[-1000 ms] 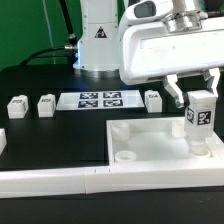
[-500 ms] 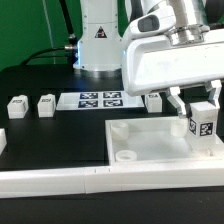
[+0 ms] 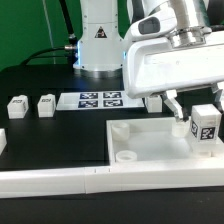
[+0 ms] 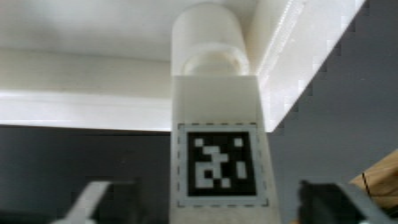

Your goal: Assemble square table

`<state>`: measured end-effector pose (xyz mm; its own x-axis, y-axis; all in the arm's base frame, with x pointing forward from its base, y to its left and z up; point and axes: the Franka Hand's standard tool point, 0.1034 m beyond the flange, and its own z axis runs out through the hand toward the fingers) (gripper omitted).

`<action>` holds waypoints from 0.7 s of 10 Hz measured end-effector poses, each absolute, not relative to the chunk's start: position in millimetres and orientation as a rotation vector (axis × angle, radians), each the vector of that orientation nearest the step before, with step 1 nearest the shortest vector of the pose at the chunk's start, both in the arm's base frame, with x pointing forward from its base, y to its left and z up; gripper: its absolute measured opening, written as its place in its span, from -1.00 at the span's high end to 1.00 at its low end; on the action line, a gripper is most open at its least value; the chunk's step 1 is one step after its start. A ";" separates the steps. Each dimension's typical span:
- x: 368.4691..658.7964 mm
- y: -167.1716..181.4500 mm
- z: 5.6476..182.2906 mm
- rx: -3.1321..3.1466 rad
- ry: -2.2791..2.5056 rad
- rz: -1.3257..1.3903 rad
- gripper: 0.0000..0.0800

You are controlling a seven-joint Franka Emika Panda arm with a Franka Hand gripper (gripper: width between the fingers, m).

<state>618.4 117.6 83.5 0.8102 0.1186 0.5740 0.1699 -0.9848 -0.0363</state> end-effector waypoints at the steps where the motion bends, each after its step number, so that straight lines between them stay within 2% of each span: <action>1: 618.3 117.6 83.4 -2.907 -0.232 -0.913 -0.21; 2: 618.3 117.6 83.3 -2.907 -0.232 -0.913 -0.53; 3: 618.3 117.6 83.3 -2.907 -0.232 -0.913 -0.60; 7: 618.2 117.6 83.2 -2.907 -0.232 -0.912 -0.62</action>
Offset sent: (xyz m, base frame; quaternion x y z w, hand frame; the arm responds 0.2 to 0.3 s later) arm 0.0000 0.0000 0.0000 0.0000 0.0000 0.0000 1.0000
